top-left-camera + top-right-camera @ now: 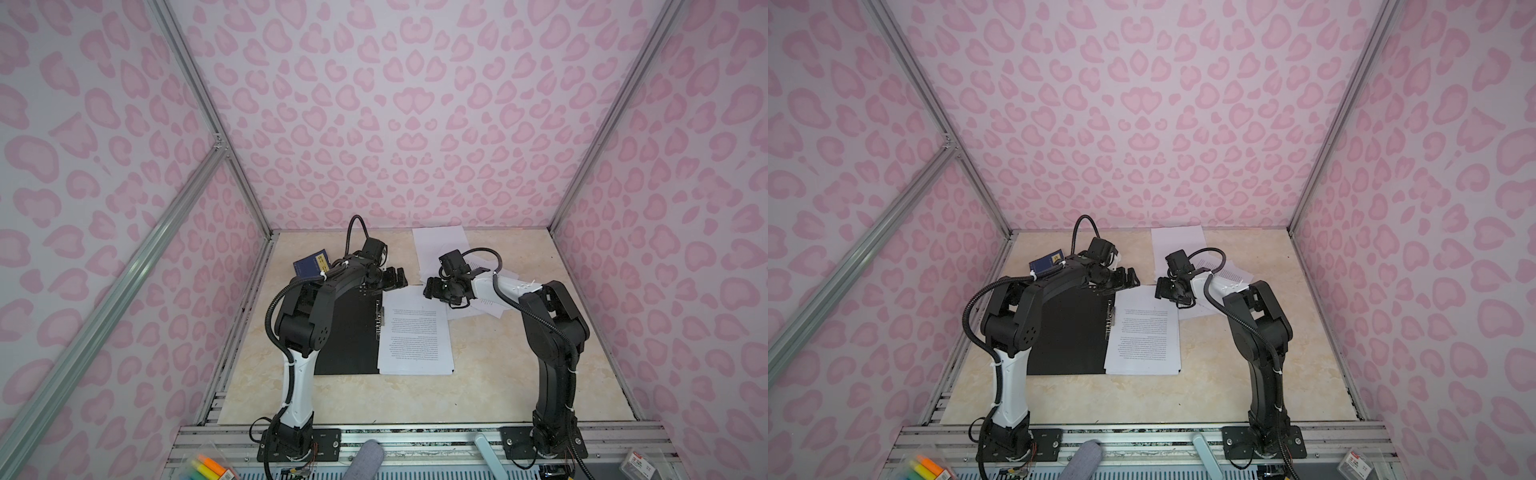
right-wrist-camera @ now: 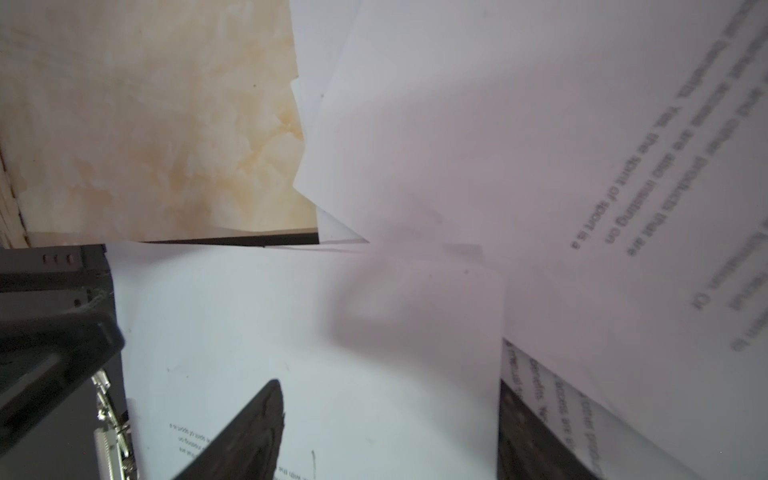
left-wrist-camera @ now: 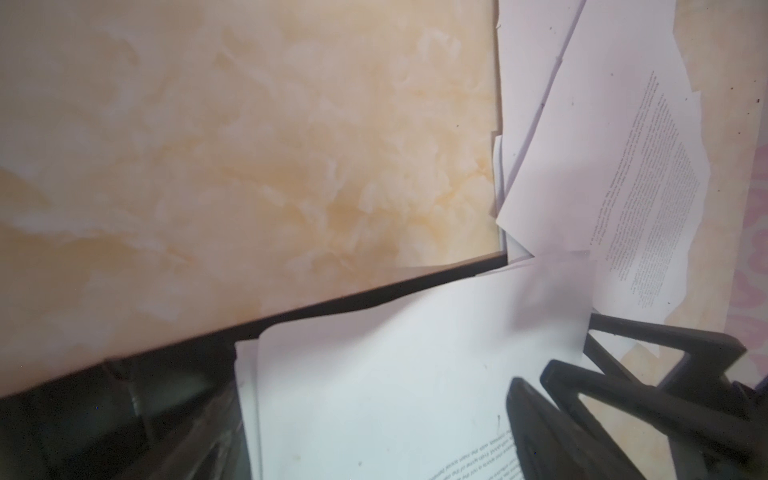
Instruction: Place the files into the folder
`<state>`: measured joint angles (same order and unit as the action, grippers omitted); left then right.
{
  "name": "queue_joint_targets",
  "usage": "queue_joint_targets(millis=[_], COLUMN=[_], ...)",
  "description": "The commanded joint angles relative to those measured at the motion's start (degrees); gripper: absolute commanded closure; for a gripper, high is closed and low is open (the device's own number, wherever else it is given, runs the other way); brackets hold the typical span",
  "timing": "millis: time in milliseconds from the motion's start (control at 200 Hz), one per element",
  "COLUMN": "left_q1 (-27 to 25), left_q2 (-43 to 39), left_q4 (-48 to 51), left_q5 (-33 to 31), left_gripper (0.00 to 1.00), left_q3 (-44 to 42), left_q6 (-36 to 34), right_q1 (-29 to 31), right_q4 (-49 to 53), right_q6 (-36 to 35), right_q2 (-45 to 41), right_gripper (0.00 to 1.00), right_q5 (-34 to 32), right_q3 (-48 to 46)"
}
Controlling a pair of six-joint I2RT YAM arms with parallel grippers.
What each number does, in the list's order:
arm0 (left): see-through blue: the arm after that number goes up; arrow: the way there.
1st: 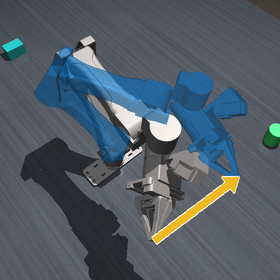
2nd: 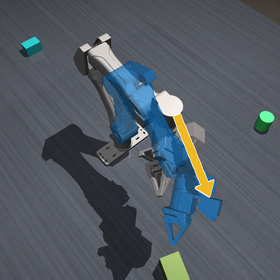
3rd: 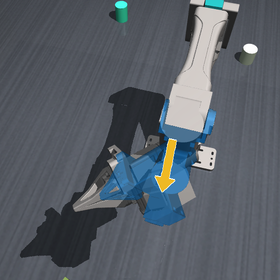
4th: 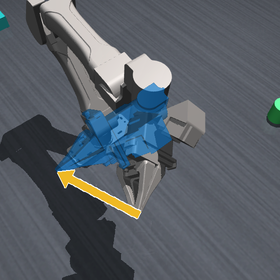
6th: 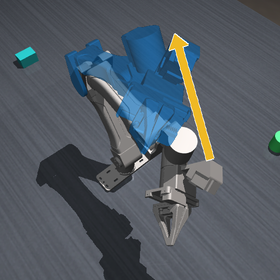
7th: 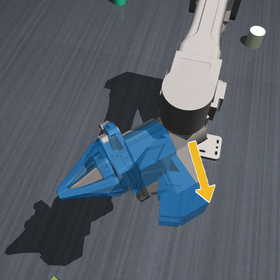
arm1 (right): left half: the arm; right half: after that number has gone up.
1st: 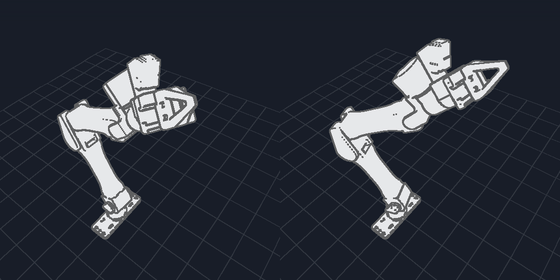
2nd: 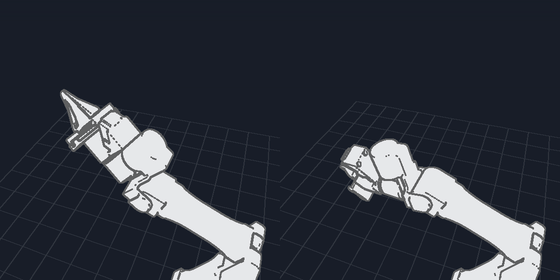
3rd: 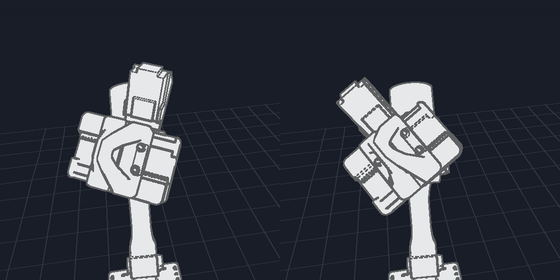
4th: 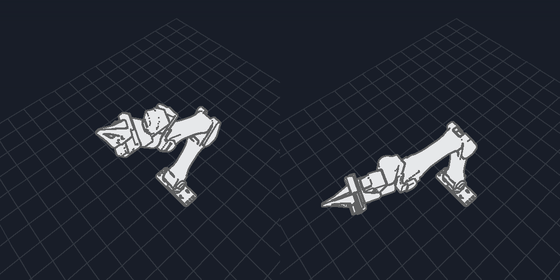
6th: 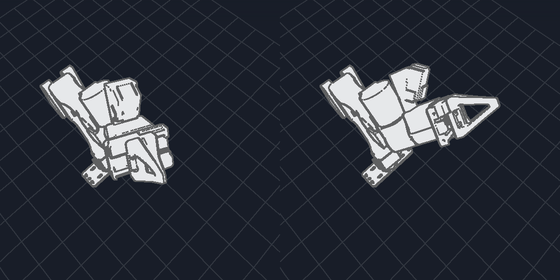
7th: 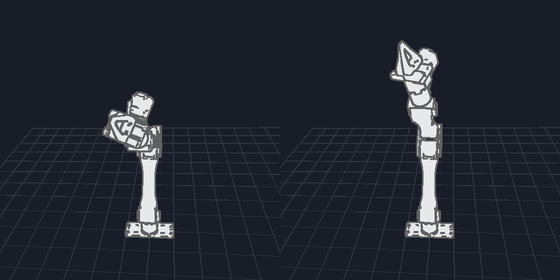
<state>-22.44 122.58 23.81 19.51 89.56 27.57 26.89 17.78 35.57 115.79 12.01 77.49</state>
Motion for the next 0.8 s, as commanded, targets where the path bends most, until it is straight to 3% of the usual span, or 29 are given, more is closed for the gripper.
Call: queue_joint_targets(millis=[0,260,560,795], left_q1=[0.4,3.5,7.1,7.3], left_q2=[-0.9,-9.3,-22.5,-24.3], left_q4=[1.7,2.3,2.2,1.1], left_q5=[-1.7,-2.0,-6.3,-5.8], left_gripper=[0.02,0.02,0.02,0.02], left_q3=[0.0,-3.8,-20.7,-29.1], left_q6=[0.3,-0.3,-0.7,-1.2], right_q1=[-0.4,-1.0,0.4,1.0], right_q4=[4.4,6.2,6.6,5.9], right_q6=[0.1,-0.7,-0.4,0.6], right_q2=[0.0,-1.6,-0.9,0.6], right_gripper=[0.23,0.20,0.19,0.20], right_q5=[-5.0,-5.7,-2.1,-0.6], right_q3=[0.2,0.0,0.9,2.1])
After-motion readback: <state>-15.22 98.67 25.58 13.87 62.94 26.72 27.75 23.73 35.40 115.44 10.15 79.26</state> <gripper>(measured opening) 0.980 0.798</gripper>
